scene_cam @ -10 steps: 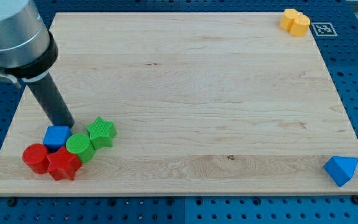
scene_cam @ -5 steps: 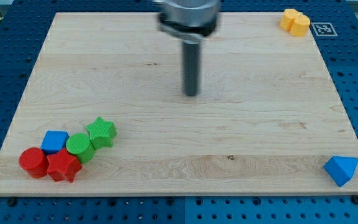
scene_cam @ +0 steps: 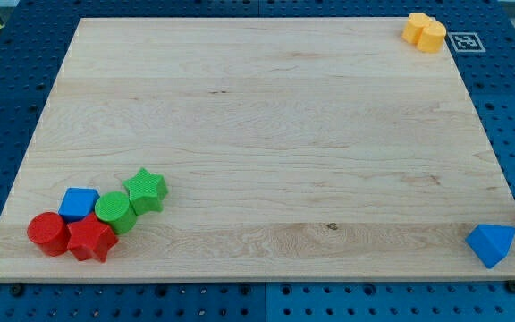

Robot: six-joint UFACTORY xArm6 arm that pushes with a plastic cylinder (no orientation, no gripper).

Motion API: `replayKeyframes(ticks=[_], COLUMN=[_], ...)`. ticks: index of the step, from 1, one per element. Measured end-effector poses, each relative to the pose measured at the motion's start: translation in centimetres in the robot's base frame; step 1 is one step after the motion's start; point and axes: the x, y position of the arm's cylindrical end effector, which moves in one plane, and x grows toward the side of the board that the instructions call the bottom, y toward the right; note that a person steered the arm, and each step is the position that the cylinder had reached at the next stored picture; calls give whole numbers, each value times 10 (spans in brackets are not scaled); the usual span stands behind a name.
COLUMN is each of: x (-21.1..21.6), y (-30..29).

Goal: Push the blue triangle to the center

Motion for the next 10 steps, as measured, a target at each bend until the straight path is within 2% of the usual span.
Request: replayKeyframes(ticks=[1,3,6,10], x=[30,30,-27,-91], y=[-7,-77,-136,-246])
